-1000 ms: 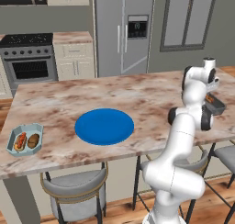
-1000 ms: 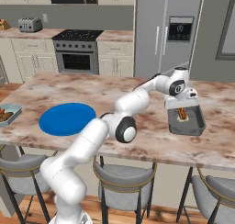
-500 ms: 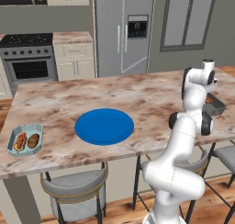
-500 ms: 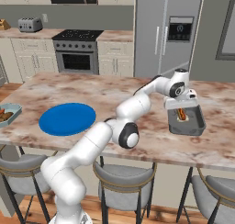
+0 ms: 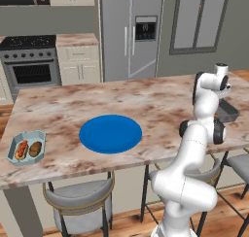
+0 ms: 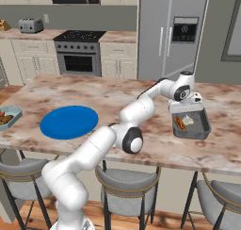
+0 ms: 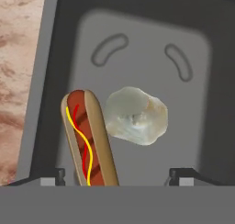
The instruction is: Place one cooked food and one vegetable from the large plate to each tupperware container.
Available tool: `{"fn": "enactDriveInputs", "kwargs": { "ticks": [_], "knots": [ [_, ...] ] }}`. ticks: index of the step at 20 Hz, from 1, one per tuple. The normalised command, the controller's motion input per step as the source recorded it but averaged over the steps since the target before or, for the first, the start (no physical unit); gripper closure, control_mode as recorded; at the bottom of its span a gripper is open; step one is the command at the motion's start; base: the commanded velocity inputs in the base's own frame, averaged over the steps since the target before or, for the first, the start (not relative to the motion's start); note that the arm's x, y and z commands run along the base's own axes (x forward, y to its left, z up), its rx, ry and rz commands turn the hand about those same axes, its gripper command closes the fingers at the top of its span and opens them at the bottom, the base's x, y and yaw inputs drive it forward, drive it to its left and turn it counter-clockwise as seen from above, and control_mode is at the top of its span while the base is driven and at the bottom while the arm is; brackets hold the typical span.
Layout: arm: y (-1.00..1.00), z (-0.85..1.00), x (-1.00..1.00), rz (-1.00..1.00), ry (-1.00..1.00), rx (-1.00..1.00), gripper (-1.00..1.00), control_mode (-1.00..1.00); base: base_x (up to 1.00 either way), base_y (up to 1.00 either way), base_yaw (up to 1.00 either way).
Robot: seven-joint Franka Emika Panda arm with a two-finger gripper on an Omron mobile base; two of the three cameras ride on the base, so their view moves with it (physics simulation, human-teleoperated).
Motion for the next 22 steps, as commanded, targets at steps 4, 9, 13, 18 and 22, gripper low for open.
{"fn": "enactDriveInputs", "kwargs": {
  "ticks": [4,9,13,18,22],
  "knots": [
    [0.00,0.00,0.00,0.00,0.00,0.00,-1.00,-1.00,0.00,0.00,0.00],
    [0.04,0.03,-0.06,-0.09,0.07,0.01,-1.00,-1.00,0.00,0.00,0.00],
    [0.54,0.31,-0.91,-0.21,0.08,0.10,-1.00,-1.00,0.00,0.00,0.00],
    [0.03,0.21,-0.38,-0.12,0.09,0.12,-1.00,-1.00,0.00,0.00,0.00],
    [0.00,0.29,-0.75,-0.17,0.16,0.32,-1.00,-1.00,0.00,0.00,0.00]
  ]
}}
